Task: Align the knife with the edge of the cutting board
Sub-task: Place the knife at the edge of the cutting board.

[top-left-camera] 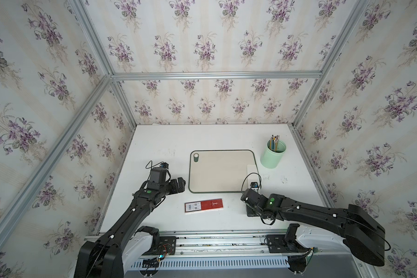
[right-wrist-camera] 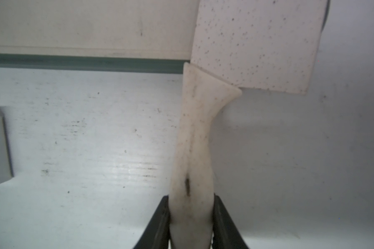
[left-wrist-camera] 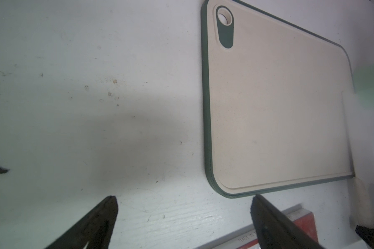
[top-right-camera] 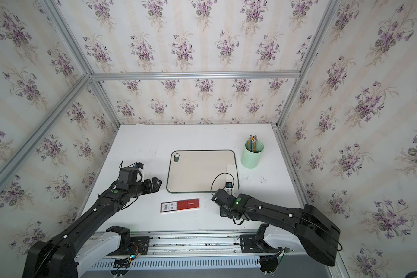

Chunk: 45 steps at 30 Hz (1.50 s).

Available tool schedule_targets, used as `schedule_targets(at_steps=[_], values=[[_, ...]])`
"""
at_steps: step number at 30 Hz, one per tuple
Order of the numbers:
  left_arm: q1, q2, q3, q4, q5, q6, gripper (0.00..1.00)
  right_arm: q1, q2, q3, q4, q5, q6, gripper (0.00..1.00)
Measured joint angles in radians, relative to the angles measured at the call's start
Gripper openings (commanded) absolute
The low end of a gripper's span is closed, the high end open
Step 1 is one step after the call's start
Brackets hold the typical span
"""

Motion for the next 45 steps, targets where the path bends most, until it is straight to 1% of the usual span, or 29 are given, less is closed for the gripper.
schedule_targets(at_steps=[7,13,15,20,26,36,45], values=[[0.000,-0.015,-0.005,0.003,0.003,0.000,0.99,0.001,0.039,0.010,-0.003,-0.012,-0.007,0.08],[0.000,-0.032,-0.013,0.004,0.003,0.000,1.00,0.001,0.044,0.011,-0.004,-0.012,-0.009,0.12],[0.000,-0.034,-0.014,0.004,0.003,0.000,1.00,0.001,0.044,0.012,-0.006,-0.011,-0.009,0.15],[0.000,-0.035,-0.016,0.005,0.007,0.000,0.99,0.001,0.044,0.014,-0.009,-0.011,-0.006,0.32],[0.000,-0.033,-0.016,0.005,0.010,0.000,1.00,0.001,0.053,0.019,-0.020,-0.004,0.001,0.39],[0.000,-0.028,-0.016,0.005,0.011,0.000,0.99,0.001,0.050,0.021,-0.032,0.017,0.008,0.42],[0.000,-0.023,-0.016,0.005,0.014,0.000,0.99,0.001,0.054,0.027,-0.036,0.039,0.018,0.37]])
